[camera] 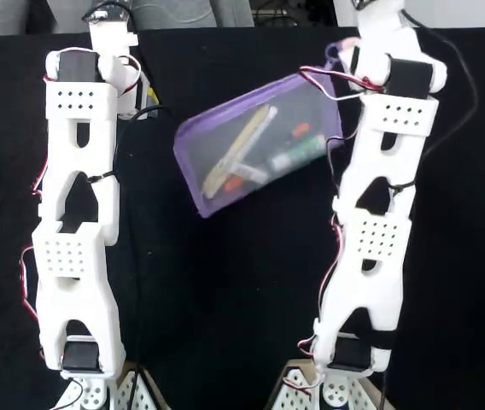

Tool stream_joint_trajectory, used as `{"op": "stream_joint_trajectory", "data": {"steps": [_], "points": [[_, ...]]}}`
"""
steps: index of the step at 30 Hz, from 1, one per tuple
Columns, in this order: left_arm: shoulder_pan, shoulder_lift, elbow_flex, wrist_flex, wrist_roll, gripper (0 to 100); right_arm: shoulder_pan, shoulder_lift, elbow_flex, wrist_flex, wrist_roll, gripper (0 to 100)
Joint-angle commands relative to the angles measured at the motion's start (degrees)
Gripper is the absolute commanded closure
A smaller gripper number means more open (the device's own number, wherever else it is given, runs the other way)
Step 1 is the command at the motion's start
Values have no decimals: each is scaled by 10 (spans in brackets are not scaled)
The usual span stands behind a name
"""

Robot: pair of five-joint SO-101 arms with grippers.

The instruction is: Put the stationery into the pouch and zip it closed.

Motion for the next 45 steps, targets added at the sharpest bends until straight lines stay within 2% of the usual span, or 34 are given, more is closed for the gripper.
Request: {"op": "stream_joint_trajectory", "data": {"steps": [1,4,10,17,22,27,34,37,45], "points": [[5,-8,-10,-6,4,772,-23,-81,-7,0,2,987],[5,-7,-10,-5,4,772,-40,-106,-4,13,2,987],[5,-8,-10,-5,4,772,-77,-124,-9,102,3,987],[8,-11,-12,-4,-2,768,-78,-128,-10,110,0,987],[11,-11,-81,28,-21,768,-83,-175,-9,110,-3,987],[11,-11,-170,63,-18,768,-121,-233,-9,127,-3,987],[5,-11,-188,63,-20,768,-137,-320,0,130,-3,987],[6,-19,-189,63,-20,768,-137,-359,40,131,-3,987],[6,-103,-182,63,-18,768,-164,-532,274,130,-4,987]]}}
